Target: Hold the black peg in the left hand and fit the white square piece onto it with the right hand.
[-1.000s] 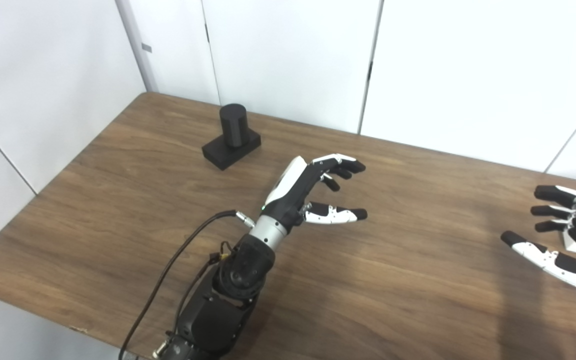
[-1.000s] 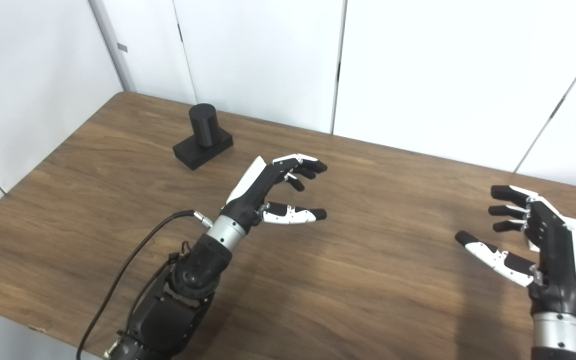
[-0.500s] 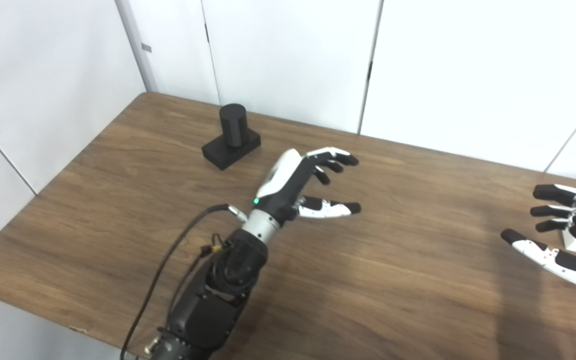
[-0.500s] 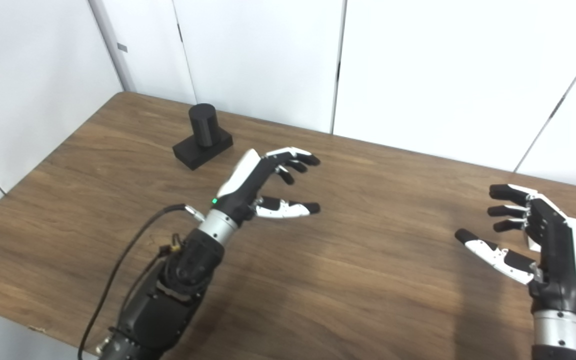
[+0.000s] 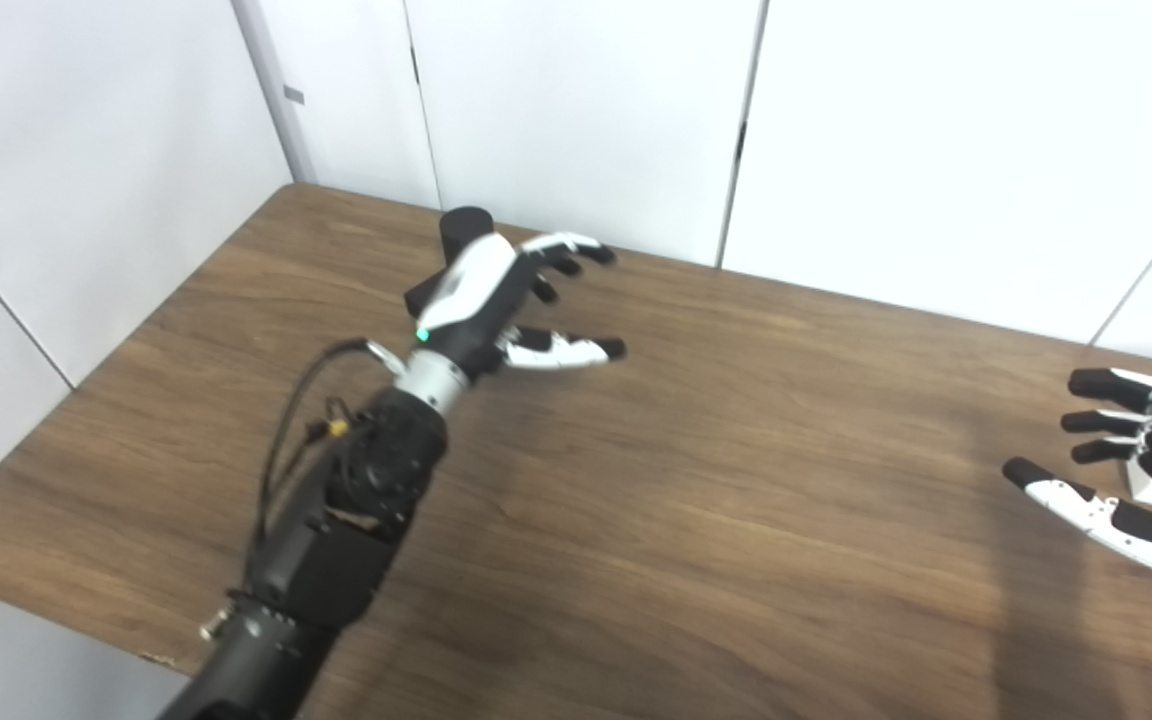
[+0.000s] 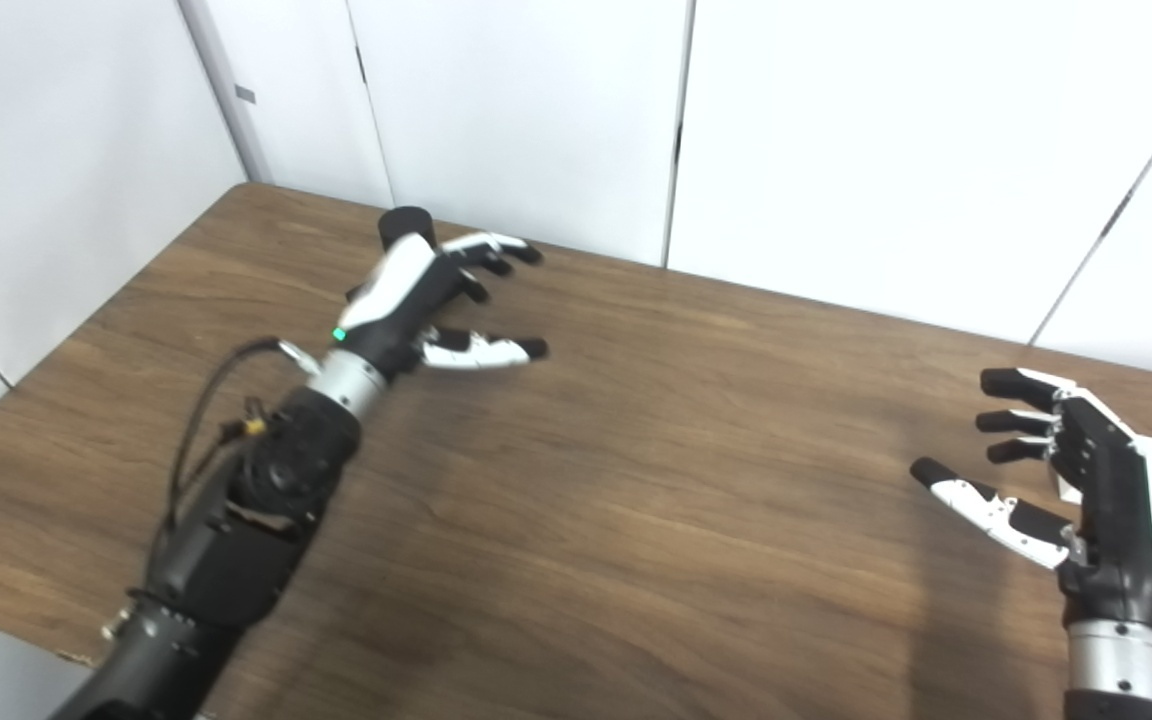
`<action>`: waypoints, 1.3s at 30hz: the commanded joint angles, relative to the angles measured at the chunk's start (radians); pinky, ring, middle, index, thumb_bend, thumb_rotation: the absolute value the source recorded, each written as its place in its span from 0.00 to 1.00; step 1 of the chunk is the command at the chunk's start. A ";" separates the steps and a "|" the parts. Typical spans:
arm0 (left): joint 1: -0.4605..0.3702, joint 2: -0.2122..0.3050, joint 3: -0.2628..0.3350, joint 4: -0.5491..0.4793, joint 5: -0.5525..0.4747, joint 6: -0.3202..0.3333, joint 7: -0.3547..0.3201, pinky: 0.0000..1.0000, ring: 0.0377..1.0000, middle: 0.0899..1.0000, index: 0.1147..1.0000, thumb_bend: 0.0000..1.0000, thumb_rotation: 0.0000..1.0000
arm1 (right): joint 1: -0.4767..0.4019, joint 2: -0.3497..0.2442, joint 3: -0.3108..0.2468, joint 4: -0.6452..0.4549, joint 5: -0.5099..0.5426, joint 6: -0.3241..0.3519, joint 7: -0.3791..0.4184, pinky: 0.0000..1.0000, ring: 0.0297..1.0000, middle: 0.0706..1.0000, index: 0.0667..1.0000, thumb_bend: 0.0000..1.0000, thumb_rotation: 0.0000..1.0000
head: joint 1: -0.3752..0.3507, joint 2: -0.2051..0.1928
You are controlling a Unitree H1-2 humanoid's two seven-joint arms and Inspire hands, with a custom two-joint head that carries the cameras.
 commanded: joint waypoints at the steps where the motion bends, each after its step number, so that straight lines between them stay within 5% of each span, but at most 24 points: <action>1: -0.050 0.022 0.012 -0.033 0.027 -0.001 0.021 0.61 0.76 0.80 0.70 0.78 0.24 | -0.026 0.000 -0.007 -0.040 0.009 -0.008 -0.001 0.49 0.59 0.67 0.63 0.59 0.00 | 0.003 -0.001; 9: -0.117 0.051 0.061 -0.007 0.111 0.085 0.061 0.71 0.84 0.83 0.73 0.77 0.22 | -0.028 -0.004 -0.008 -0.033 0.015 -0.015 0.000 0.49 0.59 0.67 0.63 0.59 0.00 | 0.006 -0.002; 16: -0.168 0.086 0.070 0.041 0.155 0.100 0.094 0.63 0.79 0.81 0.70 0.76 0.19 | -0.027 -0.006 -0.006 -0.029 0.012 -0.018 -0.001 0.49 0.60 0.67 0.63 0.59 0.00 | 0.005 -0.002; 31: -0.254 0.146 0.054 0.199 0.221 0.158 0.125 0.64 0.81 0.81 0.71 0.79 0.23 | -0.023 -0.003 -0.008 -0.041 0.010 -0.004 -0.001 0.49 0.59 0.67 0.63 0.60 0.00 | 0.004 -0.003; 39: -0.282 0.191 0.002 0.272 0.264 0.228 0.084 0.79 0.97 0.93 0.82 0.88 0.42 | -0.019 -0.003 -0.006 -0.058 0.007 0.012 0.002 0.49 0.59 0.67 0.63 0.59 0.00 | 0.000 -0.004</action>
